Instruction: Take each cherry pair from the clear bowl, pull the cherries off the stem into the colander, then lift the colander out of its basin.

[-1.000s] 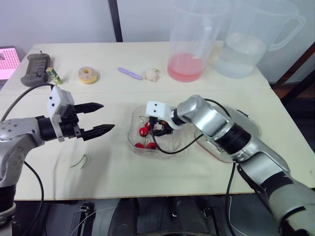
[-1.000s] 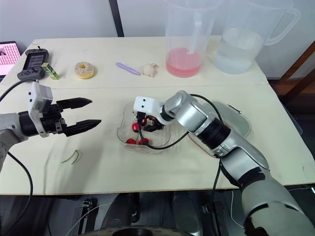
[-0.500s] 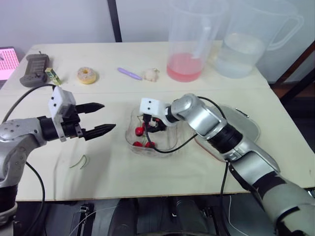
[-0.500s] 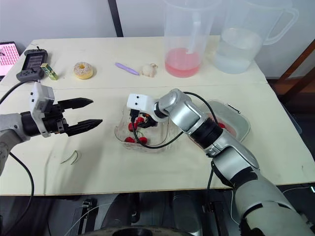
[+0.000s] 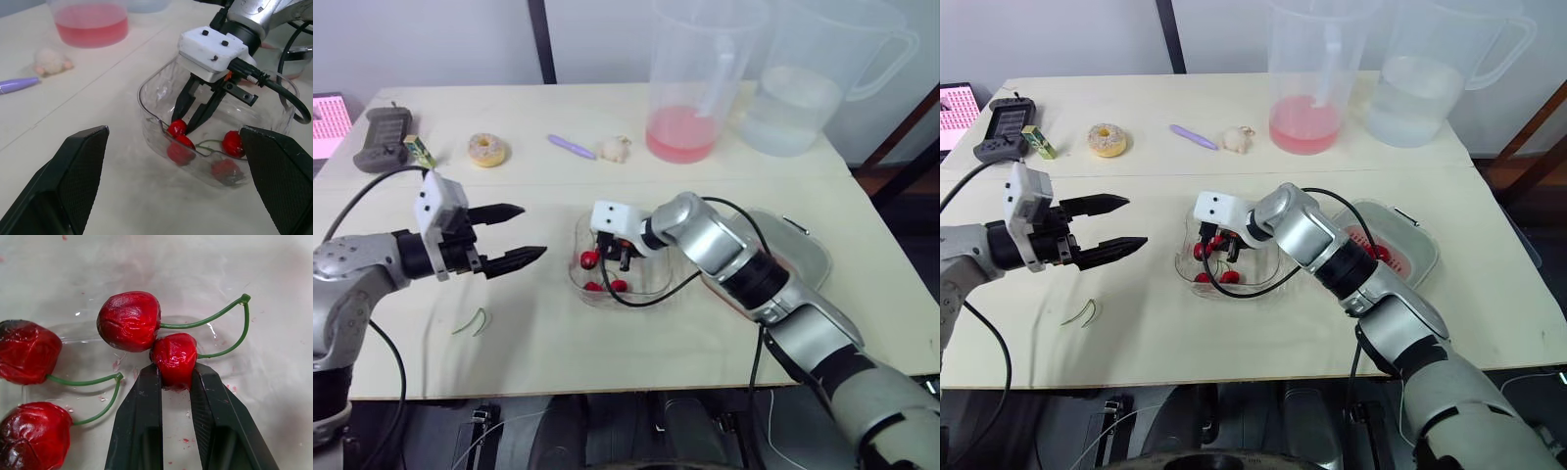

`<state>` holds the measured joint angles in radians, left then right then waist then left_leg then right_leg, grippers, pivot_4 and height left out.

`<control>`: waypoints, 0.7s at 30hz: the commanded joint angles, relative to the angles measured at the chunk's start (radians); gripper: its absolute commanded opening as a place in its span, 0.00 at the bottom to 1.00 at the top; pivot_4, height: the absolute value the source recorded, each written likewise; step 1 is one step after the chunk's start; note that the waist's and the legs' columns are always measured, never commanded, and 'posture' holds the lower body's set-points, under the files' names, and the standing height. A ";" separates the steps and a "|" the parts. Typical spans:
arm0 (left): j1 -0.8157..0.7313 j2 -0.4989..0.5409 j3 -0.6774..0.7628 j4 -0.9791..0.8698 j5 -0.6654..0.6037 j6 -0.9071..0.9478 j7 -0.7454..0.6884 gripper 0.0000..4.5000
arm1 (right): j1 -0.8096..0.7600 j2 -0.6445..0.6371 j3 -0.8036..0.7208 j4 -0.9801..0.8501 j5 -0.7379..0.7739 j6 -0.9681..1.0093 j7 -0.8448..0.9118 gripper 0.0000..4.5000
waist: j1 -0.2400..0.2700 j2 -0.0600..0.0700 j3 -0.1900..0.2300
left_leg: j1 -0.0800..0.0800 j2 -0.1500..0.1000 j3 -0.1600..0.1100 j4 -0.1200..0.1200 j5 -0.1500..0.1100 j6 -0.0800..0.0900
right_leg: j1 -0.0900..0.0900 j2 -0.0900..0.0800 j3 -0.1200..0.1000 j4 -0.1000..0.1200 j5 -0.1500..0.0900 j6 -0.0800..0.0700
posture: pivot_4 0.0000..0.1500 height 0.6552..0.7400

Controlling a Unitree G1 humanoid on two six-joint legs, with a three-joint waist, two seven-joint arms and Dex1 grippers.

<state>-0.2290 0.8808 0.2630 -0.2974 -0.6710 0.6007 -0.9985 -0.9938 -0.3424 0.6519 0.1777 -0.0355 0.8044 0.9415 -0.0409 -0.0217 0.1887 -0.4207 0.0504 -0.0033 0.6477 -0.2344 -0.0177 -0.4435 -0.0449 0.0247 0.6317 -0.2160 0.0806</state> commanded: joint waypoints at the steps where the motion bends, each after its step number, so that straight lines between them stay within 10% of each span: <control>1: -0.014 0.001 0.014 -0.022 -0.003 -0.018 0.002 1.00 | -0.005 -0.046 -0.048 -0.108 -0.009 0.020 0.011 0.13 | 0.001 0.000 0.000 | 0.000 0.000 0.000 0.000 0.000 0.000 | 0.000 0.000 0.000 0.000 0.000 0.000 | 1.00 1.00; 21: -0.452 -0.233 -0.033 0.220 -0.131 0.103 0.130 1.00 | 0.104 -0.294 -0.357 -0.563 -0.055 -0.132 -0.144 0.13 | 0.023 -0.001 0.000 | 0.001 0.000 0.000 0.001 0.000 0.000 | 0.001 0.000 0.000 0.000 0.000 0.001 | 1.00 1.00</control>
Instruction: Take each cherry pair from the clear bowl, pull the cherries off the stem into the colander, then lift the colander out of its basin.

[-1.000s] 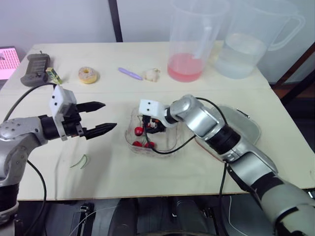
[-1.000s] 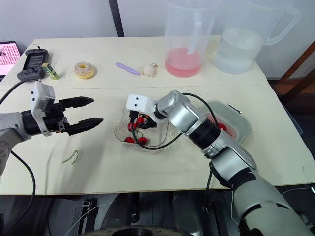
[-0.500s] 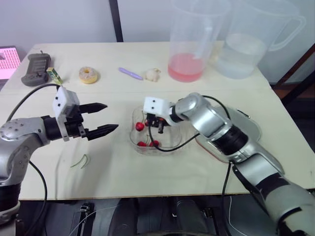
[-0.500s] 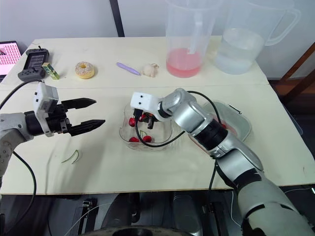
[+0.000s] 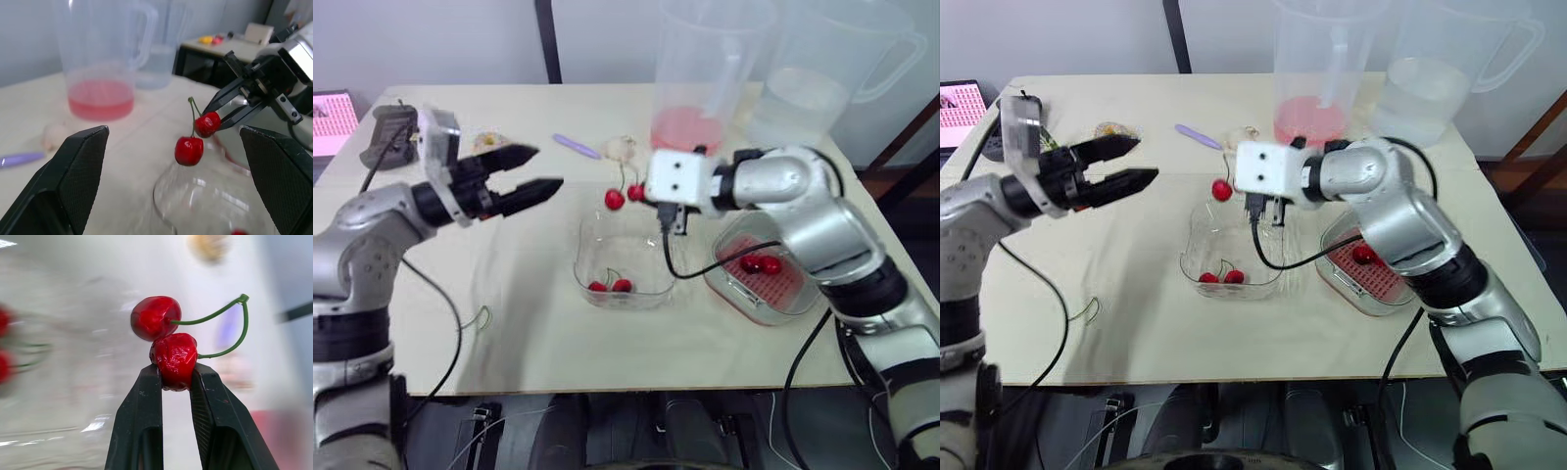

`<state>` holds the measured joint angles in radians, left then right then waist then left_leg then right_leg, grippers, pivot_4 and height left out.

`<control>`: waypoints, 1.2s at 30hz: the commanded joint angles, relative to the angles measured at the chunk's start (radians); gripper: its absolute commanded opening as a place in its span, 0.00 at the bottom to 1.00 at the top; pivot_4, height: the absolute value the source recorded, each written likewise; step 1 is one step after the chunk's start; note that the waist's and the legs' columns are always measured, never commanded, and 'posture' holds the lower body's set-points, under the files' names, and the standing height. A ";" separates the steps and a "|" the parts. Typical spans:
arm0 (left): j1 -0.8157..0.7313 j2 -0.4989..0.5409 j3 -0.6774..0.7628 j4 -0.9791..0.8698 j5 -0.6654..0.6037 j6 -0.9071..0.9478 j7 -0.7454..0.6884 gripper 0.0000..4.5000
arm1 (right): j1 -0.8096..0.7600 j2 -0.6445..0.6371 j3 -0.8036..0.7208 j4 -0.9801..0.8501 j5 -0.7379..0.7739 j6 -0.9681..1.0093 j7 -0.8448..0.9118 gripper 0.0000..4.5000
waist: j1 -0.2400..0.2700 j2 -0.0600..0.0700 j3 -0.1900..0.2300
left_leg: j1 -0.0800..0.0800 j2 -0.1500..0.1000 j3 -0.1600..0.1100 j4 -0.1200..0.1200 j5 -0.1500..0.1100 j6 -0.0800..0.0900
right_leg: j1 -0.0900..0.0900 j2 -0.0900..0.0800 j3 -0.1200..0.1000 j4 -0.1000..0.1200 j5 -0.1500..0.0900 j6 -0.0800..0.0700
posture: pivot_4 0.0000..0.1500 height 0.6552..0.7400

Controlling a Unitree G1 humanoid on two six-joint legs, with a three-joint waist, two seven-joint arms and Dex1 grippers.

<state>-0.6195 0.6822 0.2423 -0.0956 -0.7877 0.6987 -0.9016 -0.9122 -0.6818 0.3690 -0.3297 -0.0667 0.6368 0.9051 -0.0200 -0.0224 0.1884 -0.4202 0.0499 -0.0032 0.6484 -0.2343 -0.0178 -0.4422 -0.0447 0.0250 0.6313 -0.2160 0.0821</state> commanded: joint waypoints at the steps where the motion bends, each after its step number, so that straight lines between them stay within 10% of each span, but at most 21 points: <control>1: -0.084 -0.053 -0.022 0.029 -0.010 0.006 0.041 1.00 | 0.040 0.077 -0.102 -0.069 -0.029 0.062 -0.156 0.13 | 0.004 0.000 0.000 | 0.000 0.000 0.000 0.000 0.000 0.000 | 0.000 0.000 0.000 0.000 0.000 0.000 | 1.00 1.00; 11: -0.290 -0.167 -0.116 0.129 0.059 0.026 0.116 1.00 | 0.184 0.239 -0.091 -0.168 -0.168 0.096 -0.456 0.13 | 0.007 0.000 0.000 | 0.000 -0.001 -0.001 0.000 0.001 -0.001 | 0.000 0.000 0.000 0.000 0.000 0.000 | 1.00 1.00; 28: -0.448 -0.299 -0.203 0.213 0.167 0.049 0.195 1.00 | 0.190 0.274 -0.008 -0.177 -0.305 -0.026 -0.484 0.13 | 0.005 0.000 0.000 | 0.000 -0.001 -0.001 0.000 0.001 -0.001 | 0.000 0.000 0.000 0.000 0.000 0.000 | 1.00 1.00; 31: -0.454 -0.307 -0.197 0.228 0.175 0.044 0.195 0.83 | 0.193 0.279 -0.011 -0.176 -0.311 -0.030 -0.479 0.12 | 0.004 0.000 0.000 | 0.000 -0.001 -0.001 0.000 0.001 -0.001 | 0.000 0.000 0.000 0.000 0.000 0.000 | 1.00 1.00; 36: -0.459 -0.312 -0.190 0.235 0.172 0.045 0.191 0.24 | 0.194 0.281 -0.012 -0.175 -0.320 -0.034 -0.472 0.12 | 0.004 0.000 0.000 | 0.000 -0.001 -0.001 0.000 0.001 -0.001 | 0.000 0.000 0.000 0.000 0.000 0.000 | 1.00 1.00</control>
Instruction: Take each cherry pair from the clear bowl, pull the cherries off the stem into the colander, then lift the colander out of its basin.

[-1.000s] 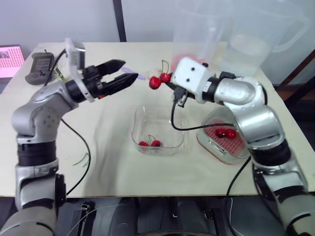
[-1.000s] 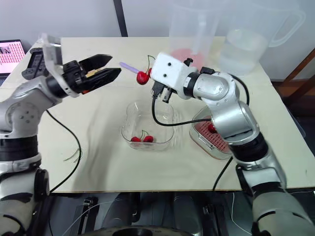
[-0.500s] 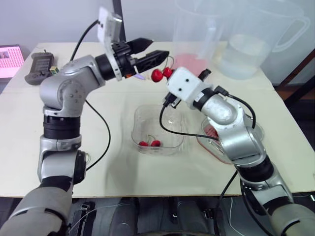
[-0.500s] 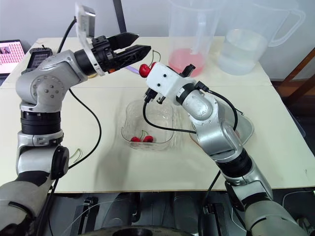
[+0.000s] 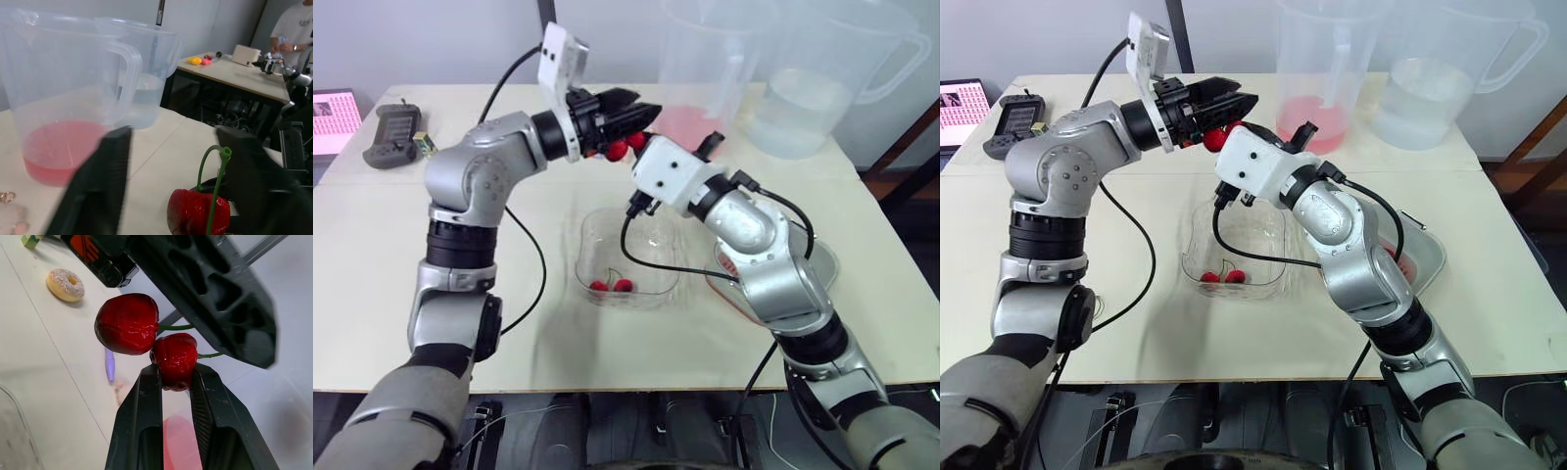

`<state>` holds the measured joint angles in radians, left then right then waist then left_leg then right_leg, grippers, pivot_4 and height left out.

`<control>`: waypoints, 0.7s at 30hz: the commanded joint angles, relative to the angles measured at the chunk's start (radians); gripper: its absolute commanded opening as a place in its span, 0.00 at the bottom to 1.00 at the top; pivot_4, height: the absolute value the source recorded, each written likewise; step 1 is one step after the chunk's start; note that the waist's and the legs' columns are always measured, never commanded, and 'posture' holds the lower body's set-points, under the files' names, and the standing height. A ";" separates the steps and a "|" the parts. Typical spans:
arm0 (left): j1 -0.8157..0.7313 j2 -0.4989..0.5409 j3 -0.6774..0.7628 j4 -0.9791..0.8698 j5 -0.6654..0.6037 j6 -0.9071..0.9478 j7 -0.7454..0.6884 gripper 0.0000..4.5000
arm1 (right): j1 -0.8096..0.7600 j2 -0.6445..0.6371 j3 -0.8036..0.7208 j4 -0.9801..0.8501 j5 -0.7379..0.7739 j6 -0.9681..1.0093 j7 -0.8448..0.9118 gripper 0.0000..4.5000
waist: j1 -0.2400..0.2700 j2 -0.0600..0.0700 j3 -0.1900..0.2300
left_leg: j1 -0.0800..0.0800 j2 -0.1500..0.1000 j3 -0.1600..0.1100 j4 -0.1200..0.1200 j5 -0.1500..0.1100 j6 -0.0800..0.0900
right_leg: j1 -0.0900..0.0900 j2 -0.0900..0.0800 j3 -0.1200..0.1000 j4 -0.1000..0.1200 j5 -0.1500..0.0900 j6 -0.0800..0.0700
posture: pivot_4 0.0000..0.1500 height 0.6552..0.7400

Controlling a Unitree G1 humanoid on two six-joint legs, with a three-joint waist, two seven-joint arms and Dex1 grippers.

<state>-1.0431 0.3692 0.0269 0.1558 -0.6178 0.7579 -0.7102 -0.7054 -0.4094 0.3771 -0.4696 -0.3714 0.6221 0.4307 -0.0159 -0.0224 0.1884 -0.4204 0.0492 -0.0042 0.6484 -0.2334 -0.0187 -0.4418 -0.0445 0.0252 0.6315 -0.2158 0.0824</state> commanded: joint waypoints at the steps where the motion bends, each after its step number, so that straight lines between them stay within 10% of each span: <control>1: -0.035 0.001 0.027 -0.017 0.001 -0.013 -0.001 0.13 | -0.012 0.008 -0.020 -0.036 -0.017 -0.018 0.005 0.12 | 0.000 0.000 0.000 | 0.000 0.000 0.000 0.000 0.000 0.000 | 0.000 0.000 0.000 0.000 0.000 0.000 | 1.00 1.00; 6: -0.039 0.001 0.033 -0.014 -0.004 -0.012 -0.005 0.00 | -0.004 0.021 -0.036 -0.035 -0.001 -0.003 0.015 0.12 | 0.000 0.000 0.000 | 0.000 0.000 0.000 0.000 0.000 0.000 | 0.000 0.000 0.000 0.000 0.000 0.000 | 1.00 1.00; 12: -0.033 0.008 0.037 -0.005 -0.001 -0.020 -0.017 0.00 | 0.010 0.037 -0.093 -0.044 0.039 0.024 0.036 0.66 | 0.001 0.000 0.000 | 0.000 0.000 0.000 0.000 0.000 0.000 | 0.000 0.000 0.000 0.000 0.000 0.000 | 1.00 1.00; 21: -0.025 0.033 0.035 -0.010 -0.021 -0.011 -0.086 0.00 | 0.131 0.106 -0.504 -0.132 0.603 0.285 0.301 0.66 | 0.003 0.000 0.000 | 0.000 0.000 -0.001 0.000 0.000 0.000 | 0.002 0.000 -0.001 -0.001 0.000 0.000 | 1.00 1.00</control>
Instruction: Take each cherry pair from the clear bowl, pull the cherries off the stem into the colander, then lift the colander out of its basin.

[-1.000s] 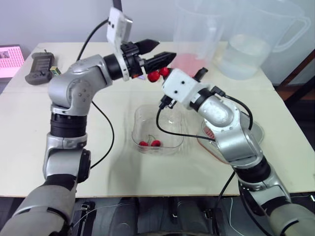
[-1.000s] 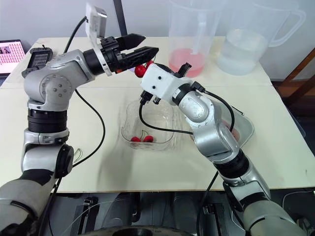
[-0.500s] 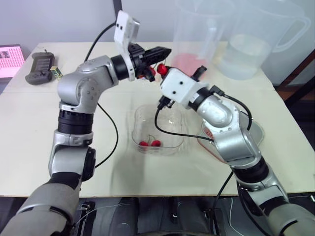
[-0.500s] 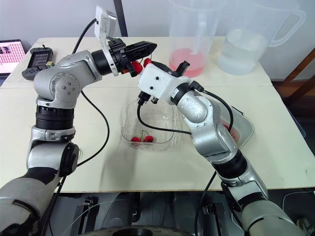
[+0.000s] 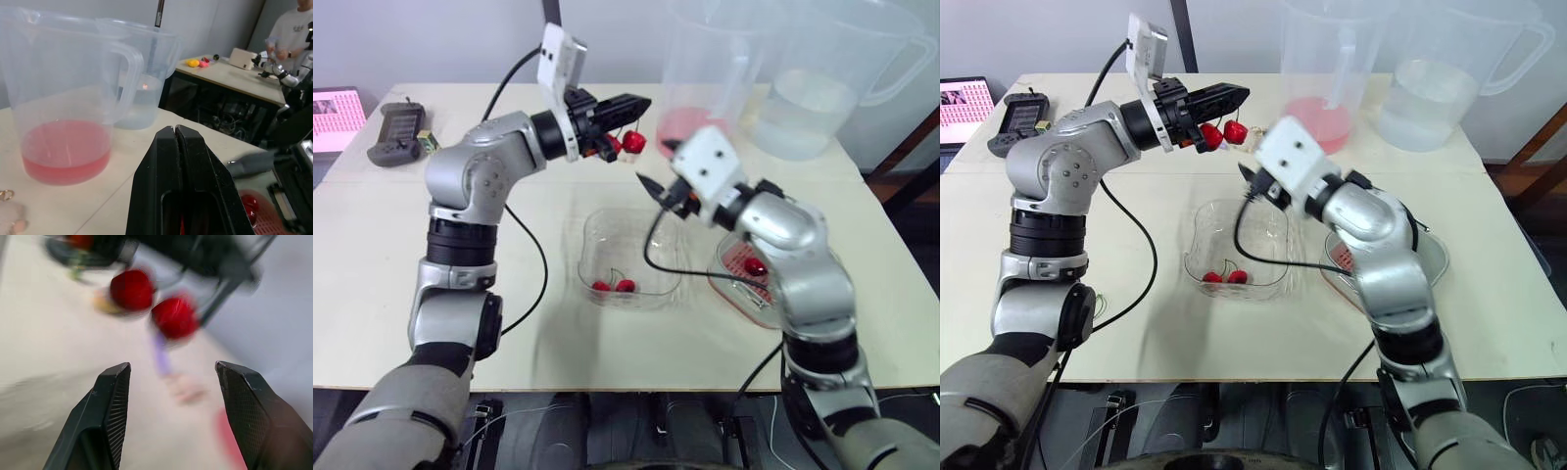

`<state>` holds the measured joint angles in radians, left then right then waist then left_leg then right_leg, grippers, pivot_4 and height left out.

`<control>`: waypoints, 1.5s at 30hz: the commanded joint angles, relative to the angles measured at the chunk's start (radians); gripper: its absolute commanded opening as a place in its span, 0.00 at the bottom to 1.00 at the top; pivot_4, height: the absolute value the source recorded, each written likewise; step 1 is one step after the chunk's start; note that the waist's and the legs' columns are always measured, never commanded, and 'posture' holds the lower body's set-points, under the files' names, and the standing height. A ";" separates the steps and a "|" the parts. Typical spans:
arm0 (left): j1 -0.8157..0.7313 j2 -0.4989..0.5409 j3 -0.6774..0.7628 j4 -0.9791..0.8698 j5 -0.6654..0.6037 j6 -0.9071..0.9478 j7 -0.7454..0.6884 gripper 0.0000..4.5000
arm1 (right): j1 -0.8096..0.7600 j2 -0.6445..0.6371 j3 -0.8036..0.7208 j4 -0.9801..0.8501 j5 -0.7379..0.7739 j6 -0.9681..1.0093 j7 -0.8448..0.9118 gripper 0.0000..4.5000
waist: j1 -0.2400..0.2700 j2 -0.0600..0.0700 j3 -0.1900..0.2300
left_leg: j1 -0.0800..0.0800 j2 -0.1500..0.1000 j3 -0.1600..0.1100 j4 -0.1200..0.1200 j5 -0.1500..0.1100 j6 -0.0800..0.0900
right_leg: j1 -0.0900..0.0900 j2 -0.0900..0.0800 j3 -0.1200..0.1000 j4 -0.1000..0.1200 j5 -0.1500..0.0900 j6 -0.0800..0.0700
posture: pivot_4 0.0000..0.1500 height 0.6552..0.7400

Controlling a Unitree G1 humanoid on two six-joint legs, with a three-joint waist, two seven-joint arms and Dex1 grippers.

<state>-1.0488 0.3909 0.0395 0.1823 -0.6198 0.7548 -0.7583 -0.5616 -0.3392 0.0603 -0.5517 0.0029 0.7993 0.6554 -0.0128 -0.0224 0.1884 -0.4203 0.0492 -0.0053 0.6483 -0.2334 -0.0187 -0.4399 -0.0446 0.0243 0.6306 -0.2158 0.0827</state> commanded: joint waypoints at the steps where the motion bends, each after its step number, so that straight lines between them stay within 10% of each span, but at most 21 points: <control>1: -0.015 0.012 0.020 -0.044 -0.027 -0.001 -0.054 0.00 | -0.035 0.049 -0.257 -0.041 0.330 0.186 0.101 0.66 | -0.001 0.000 0.000 | 0.000 0.000 0.000 0.000 0.000 0.000 | 0.000 0.000 0.000 0.000 0.000 0.000 | 1.00 1.00; 6: 0.024 0.012 0.012 -0.131 -0.086 0.077 -0.101 0.00 | -0.163 0.138 -0.520 0.059 0.657 0.469 0.046 0.66 | -0.007 0.000 0.000 | 0.005 0.000 0.000 -0.001 0.000 0.000 | 0.002 0.000 0.000 0.002 0.000 0.000 | 1.00 1.00; 23: 0.075 -0.040 0.051 -0.291 -0.214 0.205 0.019 0.00 | -0.142 0.172 -0.480 0.126 0.941 0.534 -0.153 0.66 | -0.007 0.001 0.000 | 0.010 0.000 0.000 -0.003 0.000 0.000 | 0.007 0.000 0.001 0.001 -0.001 0.000 | 1.00 1.00; 29: 0.074 -0.027 0.048 -0.287 -0.214 0.196 0.028 0.00 | -0.139 0.145 -0.477 0.163 1.008 0.507 -0.203 0.19 | -0.006 0.001 0.000 | 0.010 0.000 0.000 -0.003 0.000 0.000 | 0.007 0.001 0.001 0.000 -0.001 0.000 | 1.00 1.00; 45: 0.081 -0.036 0.054 -0.278 -0.217 0.172 0.035 0.00 | 0.062 -0.152 -0.358 0.176 1.019 0.392 -0.050 0.19 | -0.008 0.001 0.000 | 0.009 0.000 0.001 -0.003 0.000 0.000 | 0.008 0.000 0.002 -0.002 -0.004 -0.002 | 1.00 1.00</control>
<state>-0.9570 0.3520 0.0724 -0.0624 -0.8186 0.9495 -0.7165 -0.4880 -0.4762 -0.2897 -0.3480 1.0060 1.2300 0.5799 -0.0211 -0.0218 0.1888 -0.4106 0.0487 -0.0042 0.6456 -0.2336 -0.0184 -0.4319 -0.0447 0.0262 0.6288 -0.2197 0.0807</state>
